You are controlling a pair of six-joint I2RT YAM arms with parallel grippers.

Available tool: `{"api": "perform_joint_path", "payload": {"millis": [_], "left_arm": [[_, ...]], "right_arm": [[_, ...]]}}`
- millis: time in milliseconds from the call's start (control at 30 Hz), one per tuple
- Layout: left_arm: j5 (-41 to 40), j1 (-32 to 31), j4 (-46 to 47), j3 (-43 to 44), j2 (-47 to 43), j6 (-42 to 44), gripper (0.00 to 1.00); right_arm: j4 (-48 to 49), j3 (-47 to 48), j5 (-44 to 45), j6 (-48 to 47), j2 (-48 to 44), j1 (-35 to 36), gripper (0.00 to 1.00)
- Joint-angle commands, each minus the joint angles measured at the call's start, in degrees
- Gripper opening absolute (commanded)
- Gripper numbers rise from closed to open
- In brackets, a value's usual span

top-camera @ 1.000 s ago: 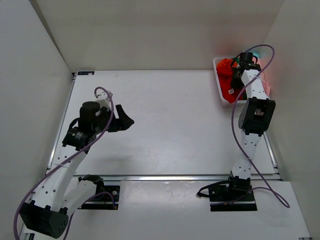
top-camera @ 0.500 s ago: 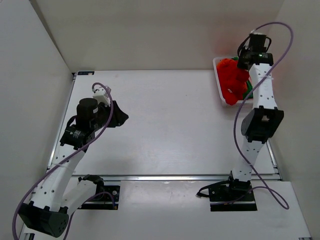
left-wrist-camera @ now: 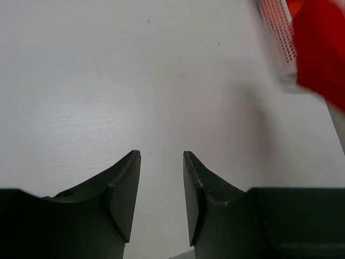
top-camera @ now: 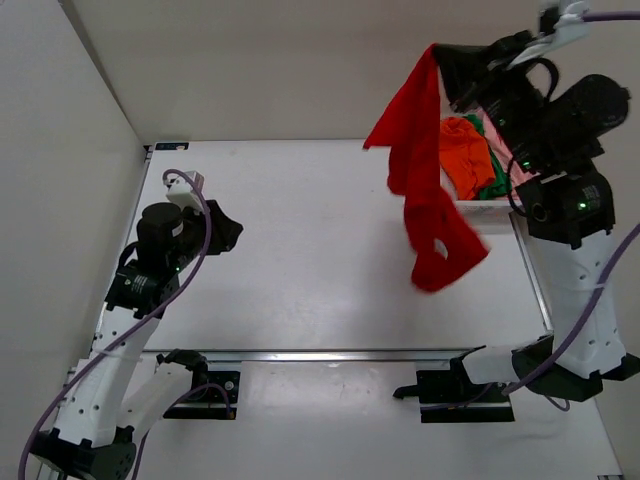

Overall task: Fold and stack the t-shirts
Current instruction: Move the tshirt to the center of the board

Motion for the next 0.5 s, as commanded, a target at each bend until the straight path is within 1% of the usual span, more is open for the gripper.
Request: {"api": "perform_joint_path", "payload": {"millis": [0,33,67,100,133,167,200,233,267,300,333,367,400,433,467], "left_arm": [[-6.44,0.37,-2.72,4.83,-3.34,0.58,0.49],[-10.09,0.63,-4.03,5.54,-4.48,-0.03,0.49],[-11.78,0.8,-5.26,5.89,-5.53,-0.38,0.48],[-12.49,0.81,-6.4,6.16,-6.15,-0.56,0.48],[-13.11,0.72,-6.85,6.33,-7.38,-1.26,0.47],[-13.29,0.72,-7.55,5.64,-8.69,-2.14,0.46],[-12.94,0.98,-8.34,4.76,-9.23,-2.93,0.47],[-12.94,0.72,-8.52,3.53,-10.97,-3.98,0.48],[-11.9,0.46,-9.05,2.74,-12.3,-5.82,0.51],[-11.36,0.19,-9.49,1.34,-13.09,-6.71,0.51],[-10.23,0.28,-9.75,0.72,-14.41,-8.11,0.53],[-8.04,0.1,-10.54,-0.51,-15.2,-9.34,0.57],[-5.67,0.02,-11.24,-1.91,-15.73,-10.05,0.59],[-4.17,-0.07,-11.86,-3.58,-15.48,-10.23,0.61],[-0.06,-0.07,-12.3,-4.9,-15.47,-10.49,0.61]], "right_arm": [[-3.35,-9.61,-5.59,5.96,6.36,2.92,0.0],[-5.19,-9.8,-7.28,8.5,8.8,3.53,0.01],[-7.21,-9.1,-11.03,10.01,12.04,4.32,0.0],[-11.41,-7.01,-13.07,10.81,16.34,4.5,0.01],[-15.97,-6.38,-14.75,11.16,18.03,5.81,0.0],[-20.11,-3.06,-14.94,10.12,22.23,7.04,0.0],[-21.72,-0.94,-12.68,10.29,25.84,8.1,0.0],[-24.43,0.03,-11.44,9.16,28.48,9.85,0.0],[-26.81,1.78,-12.47,8.45,30.08,10.3,0.03],[-28.14,2.59,-12.3,8.7,31.83,10.48,0.19],[-29.98,2.42,-11.26,10.27,32.46,10.48,0.33],[-29.65,-0.02,-10.2,10.11,32.03,11.09,0.38],[-28.77,-4.74,-9.06,9.85,29.76,11.18,0.43],[-26.07,-7.14,-5.74,9.94,26.52,11.44,0.45],[-22.47,-13.43,-2.75,9.76,24.31,11.8,0.46]]}}
